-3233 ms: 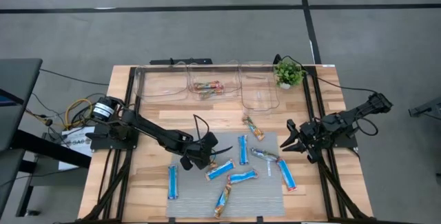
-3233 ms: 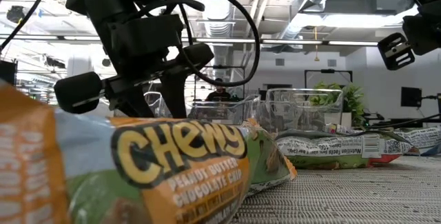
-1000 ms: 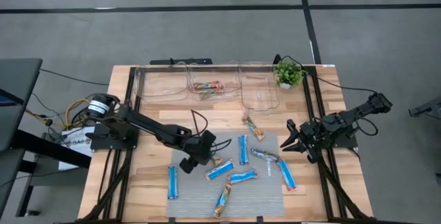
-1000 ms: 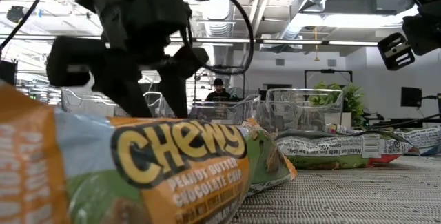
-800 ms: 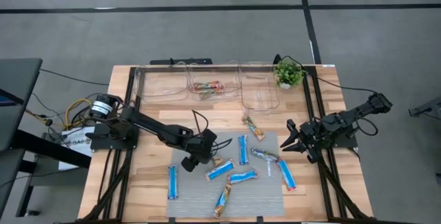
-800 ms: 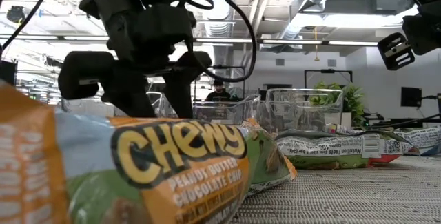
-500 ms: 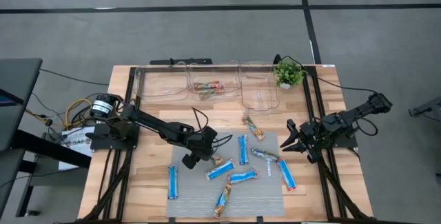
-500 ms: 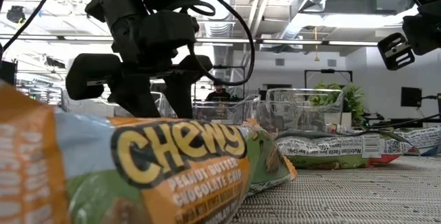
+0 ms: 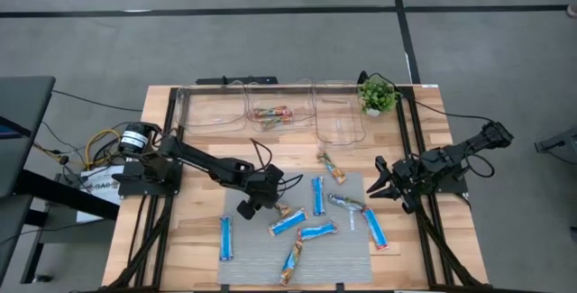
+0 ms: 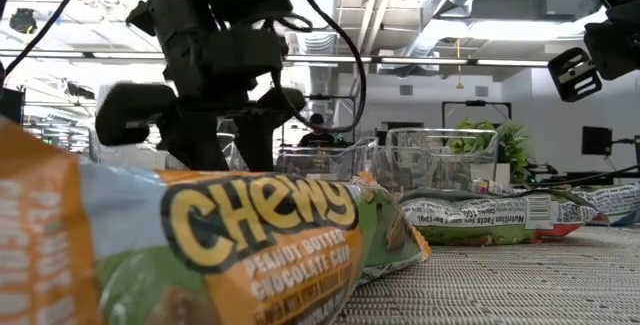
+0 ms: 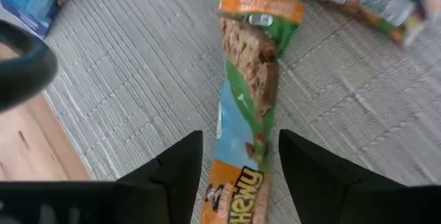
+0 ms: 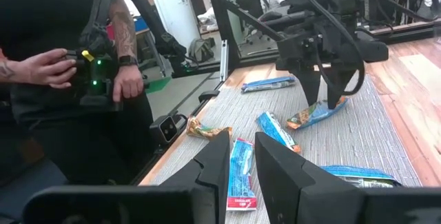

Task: Pick and place Granola Bars by type
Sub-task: Put the yellow granola bar into the right transparent bin

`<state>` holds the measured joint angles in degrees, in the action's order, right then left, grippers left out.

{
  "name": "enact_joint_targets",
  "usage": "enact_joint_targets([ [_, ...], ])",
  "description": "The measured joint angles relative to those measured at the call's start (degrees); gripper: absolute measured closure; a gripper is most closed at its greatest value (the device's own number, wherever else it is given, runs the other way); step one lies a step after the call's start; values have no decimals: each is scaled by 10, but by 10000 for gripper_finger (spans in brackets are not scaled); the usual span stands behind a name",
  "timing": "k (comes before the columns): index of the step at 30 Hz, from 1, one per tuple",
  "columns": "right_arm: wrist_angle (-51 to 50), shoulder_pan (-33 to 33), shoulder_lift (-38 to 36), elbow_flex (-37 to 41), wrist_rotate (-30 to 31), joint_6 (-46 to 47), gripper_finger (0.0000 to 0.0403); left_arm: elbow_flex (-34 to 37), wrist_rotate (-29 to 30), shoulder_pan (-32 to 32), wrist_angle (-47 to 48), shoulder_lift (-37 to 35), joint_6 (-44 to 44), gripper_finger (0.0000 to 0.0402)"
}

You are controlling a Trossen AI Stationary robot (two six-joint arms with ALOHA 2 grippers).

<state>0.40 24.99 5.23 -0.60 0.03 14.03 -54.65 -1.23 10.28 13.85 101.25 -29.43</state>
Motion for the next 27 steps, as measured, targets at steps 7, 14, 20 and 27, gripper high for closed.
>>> enact_joint_targets([
  [7,-1,0,0,0,0,0,341,-1,10,1,-3,14,1,216],
  [14,0,0,-1,0,0,0,341,-1,15,-1,-4,14,1,217],
  [20,0,0,-1,0,0,0,341,0,6,-1,-3,14,7,231],
  [27,0,0,-1,0,0,0,341,0,1,-1,1,14,22,294],
])
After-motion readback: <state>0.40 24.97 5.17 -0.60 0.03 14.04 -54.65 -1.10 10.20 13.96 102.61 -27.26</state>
